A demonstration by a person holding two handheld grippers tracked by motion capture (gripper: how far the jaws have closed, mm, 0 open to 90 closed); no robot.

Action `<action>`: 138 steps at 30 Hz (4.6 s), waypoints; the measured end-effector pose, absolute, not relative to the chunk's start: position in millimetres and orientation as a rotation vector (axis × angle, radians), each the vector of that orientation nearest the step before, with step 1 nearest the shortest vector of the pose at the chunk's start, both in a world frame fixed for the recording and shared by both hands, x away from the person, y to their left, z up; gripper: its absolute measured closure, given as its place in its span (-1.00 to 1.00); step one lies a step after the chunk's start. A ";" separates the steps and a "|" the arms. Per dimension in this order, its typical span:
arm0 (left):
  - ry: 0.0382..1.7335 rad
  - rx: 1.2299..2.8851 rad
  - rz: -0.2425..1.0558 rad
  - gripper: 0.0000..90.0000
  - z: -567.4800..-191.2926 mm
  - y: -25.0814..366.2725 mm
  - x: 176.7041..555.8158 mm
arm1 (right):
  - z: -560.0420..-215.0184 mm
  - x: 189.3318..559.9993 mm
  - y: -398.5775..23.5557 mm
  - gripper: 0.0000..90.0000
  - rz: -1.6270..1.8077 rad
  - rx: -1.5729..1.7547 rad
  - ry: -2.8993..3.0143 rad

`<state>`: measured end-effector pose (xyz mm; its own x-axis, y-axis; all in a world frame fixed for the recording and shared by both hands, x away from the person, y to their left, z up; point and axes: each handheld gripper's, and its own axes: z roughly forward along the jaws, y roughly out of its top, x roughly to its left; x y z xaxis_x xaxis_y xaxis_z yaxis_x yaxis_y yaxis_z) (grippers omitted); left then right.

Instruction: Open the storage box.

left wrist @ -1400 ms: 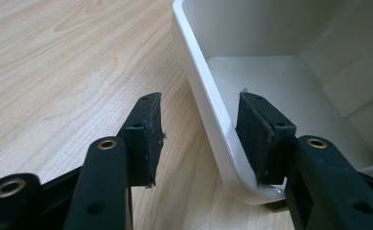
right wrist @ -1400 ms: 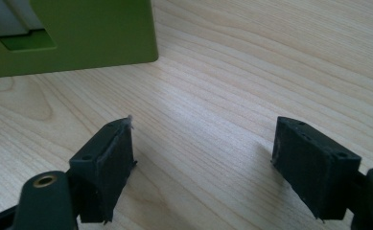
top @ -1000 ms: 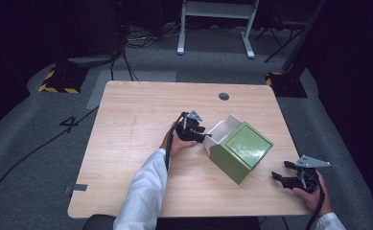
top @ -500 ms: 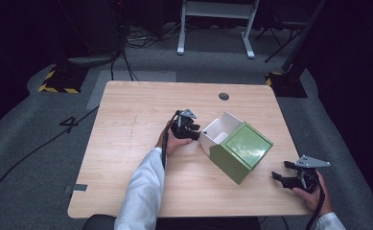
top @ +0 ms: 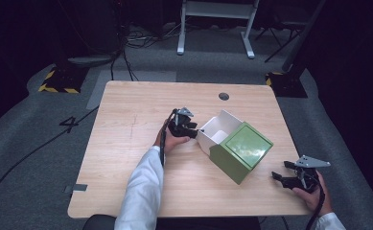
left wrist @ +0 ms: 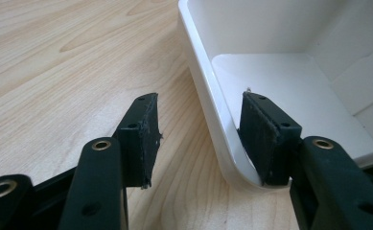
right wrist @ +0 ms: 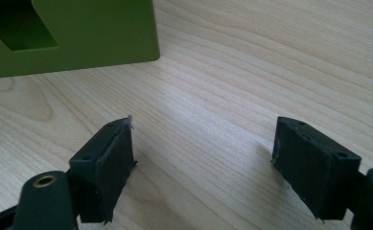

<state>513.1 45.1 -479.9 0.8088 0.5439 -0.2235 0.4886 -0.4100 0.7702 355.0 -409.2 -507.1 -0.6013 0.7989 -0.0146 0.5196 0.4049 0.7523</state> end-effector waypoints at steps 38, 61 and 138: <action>0.770 2.143 0.405 -0.44 -428.9 87.3 485.9 | -507.1 355.0 -409.2 -0.51 1.030 1.136 2.293; 0.695 2.245 0.548 -0.61 -425.3 123.9 440.4 | -507.1 355.0 -409.2 -0.51 1.029 1.135 2.293; 1.133 2.138 0.447 -0.65 -506.9 258.6 355.3 | -507.1 354.8 -409.4 -0.51 1.034 1.134 2.297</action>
<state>355.3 258.6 -506.9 0.5644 0.8254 -0.0096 0.5969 -0.4001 0.6954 354.8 -409.4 -507.1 -0.6038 0.7970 -0.0112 0.5200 0.4045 0.7523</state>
